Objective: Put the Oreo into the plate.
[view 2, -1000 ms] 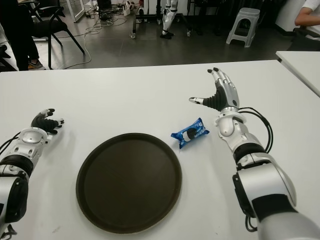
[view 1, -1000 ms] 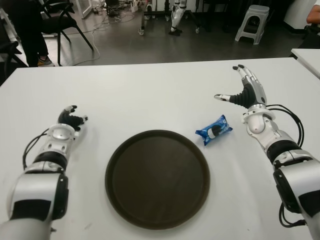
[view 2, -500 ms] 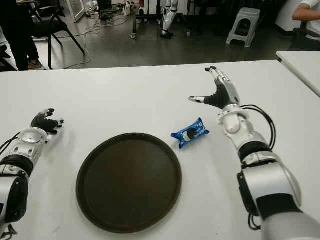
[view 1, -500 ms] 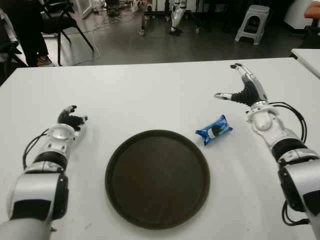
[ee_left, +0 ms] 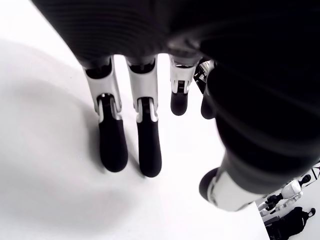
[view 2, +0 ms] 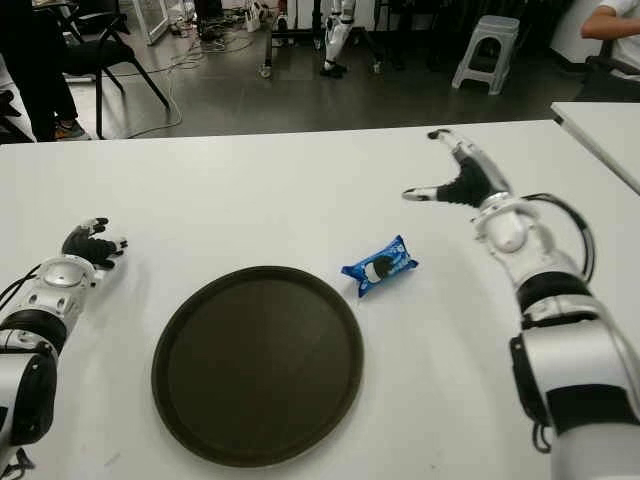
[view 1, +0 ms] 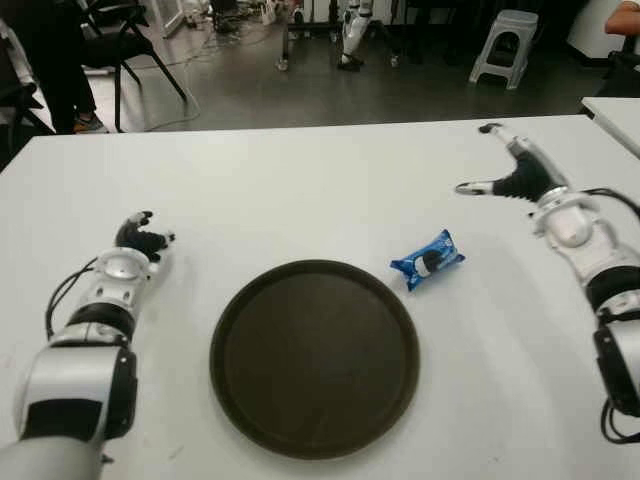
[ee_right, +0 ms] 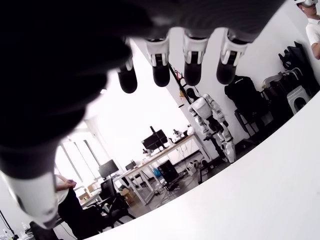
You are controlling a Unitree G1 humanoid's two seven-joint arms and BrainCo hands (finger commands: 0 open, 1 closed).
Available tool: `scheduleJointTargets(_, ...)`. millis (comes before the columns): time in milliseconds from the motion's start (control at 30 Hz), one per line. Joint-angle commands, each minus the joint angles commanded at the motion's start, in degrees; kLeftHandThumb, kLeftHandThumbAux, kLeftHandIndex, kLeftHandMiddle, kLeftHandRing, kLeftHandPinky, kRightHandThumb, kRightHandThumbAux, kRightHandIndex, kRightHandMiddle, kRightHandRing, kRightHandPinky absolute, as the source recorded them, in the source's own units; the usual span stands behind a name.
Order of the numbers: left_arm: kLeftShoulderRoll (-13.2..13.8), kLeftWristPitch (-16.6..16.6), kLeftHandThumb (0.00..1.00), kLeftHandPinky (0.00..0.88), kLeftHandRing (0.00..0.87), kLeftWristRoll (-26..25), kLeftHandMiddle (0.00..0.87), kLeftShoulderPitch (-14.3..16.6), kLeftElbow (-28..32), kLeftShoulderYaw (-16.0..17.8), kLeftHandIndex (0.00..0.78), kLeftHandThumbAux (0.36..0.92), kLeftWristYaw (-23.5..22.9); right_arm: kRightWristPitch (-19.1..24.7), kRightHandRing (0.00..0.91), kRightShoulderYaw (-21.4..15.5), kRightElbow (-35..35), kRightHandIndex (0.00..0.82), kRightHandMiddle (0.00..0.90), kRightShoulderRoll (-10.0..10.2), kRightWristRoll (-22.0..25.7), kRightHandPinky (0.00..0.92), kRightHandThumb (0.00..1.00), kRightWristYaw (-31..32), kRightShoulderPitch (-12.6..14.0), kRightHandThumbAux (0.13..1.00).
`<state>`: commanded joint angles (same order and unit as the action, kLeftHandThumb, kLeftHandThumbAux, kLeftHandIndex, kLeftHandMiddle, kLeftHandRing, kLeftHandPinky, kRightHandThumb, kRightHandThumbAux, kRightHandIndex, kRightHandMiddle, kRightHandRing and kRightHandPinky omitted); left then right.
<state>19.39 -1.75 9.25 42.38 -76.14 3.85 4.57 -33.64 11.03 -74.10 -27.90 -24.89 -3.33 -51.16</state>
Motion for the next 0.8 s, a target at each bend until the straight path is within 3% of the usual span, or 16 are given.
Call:
scheduleJointTargets(433, 0.16, 0.09, 0.229, 0.156, 0.120, 0.57, 0.091, 0.05, 0.04, -0.69, 0.075, 0.797, -0.35, 0.80, 0.000, 3.91, 0.83, 0.017, 0.000, -1.45, -3.02, 0.012, 0.000, 3.00, -0.35, 0.697)
scheduleJointTargets(600, 0.05, 0.19, 0.241, 0.148, 0.118, 0.29, 0.092, 0.12, 0.08, -0.50, 0.082, 0.808, -0.51, 0.60, 0.000, 4.95, 1.53, 0.008, 0.000, -1.85, -3.55, 0.110, 0.000, 4.75, -0.76, 0.694)
scheduleJointTargets(800, 0.03, 0.53, 0.249, 0.141, 0.117, 0.56, 0.100, 0.18, 0.10, -0.74, 0.088, 0.807, -0.02, 0.59, 0.010, 6.98, 3.31, 0.003, 0.000, -2.31, -5.36, 0.314, 0.000, 5.81, -1.03, 0.694)
